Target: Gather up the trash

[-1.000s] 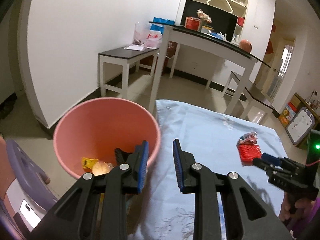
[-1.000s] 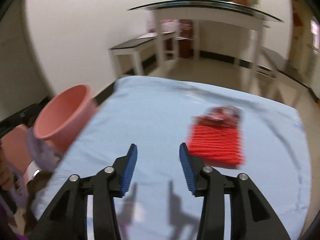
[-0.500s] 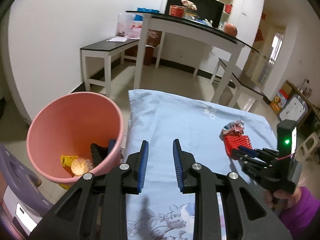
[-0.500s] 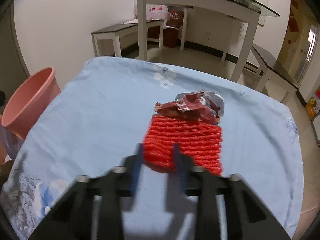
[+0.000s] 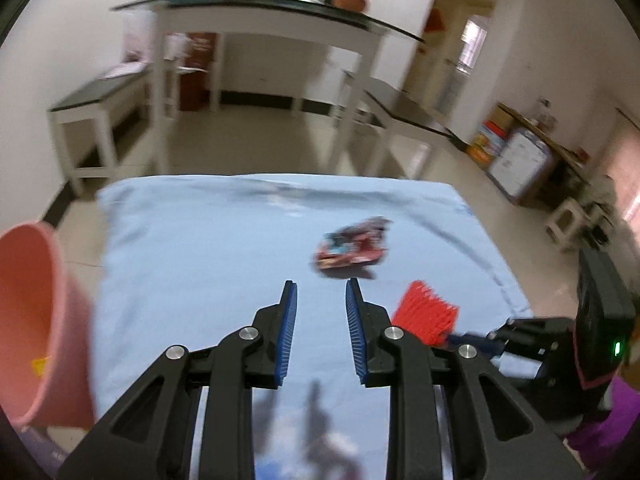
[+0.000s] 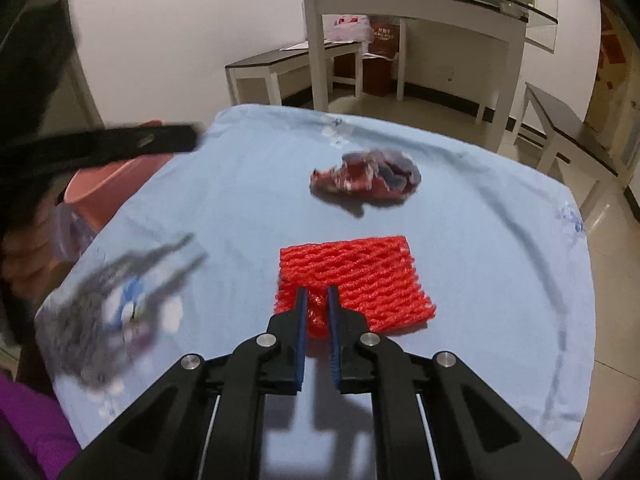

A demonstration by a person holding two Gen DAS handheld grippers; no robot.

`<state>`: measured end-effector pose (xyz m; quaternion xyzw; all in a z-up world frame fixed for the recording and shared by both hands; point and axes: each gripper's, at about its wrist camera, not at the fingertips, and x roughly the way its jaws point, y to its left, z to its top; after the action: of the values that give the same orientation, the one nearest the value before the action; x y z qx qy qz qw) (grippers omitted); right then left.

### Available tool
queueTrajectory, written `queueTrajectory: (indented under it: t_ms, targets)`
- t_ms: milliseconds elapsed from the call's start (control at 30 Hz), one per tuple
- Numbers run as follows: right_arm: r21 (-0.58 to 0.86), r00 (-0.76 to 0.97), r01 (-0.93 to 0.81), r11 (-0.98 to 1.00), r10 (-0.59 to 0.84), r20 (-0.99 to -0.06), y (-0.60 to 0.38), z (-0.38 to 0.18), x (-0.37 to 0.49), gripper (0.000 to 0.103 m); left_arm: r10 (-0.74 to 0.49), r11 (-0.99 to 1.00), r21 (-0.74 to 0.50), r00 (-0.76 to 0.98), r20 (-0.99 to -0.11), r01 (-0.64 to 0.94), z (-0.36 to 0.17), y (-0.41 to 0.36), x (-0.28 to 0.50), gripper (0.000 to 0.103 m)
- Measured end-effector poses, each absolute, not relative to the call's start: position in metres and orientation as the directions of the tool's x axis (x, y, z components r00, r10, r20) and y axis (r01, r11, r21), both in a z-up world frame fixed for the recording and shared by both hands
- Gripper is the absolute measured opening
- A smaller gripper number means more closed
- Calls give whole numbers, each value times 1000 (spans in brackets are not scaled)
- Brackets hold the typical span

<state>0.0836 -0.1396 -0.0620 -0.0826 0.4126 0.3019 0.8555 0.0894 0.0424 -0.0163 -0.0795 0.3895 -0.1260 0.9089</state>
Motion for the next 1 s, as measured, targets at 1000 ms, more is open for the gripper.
queueTrajectory:
  t_ms: [1000]
  targets:
    - [338, 436, -292, 895, 439, -786, -158, -76, 115, 19, -217, 976, -166, 645, -733, 140, -52, 19, 135, 7]
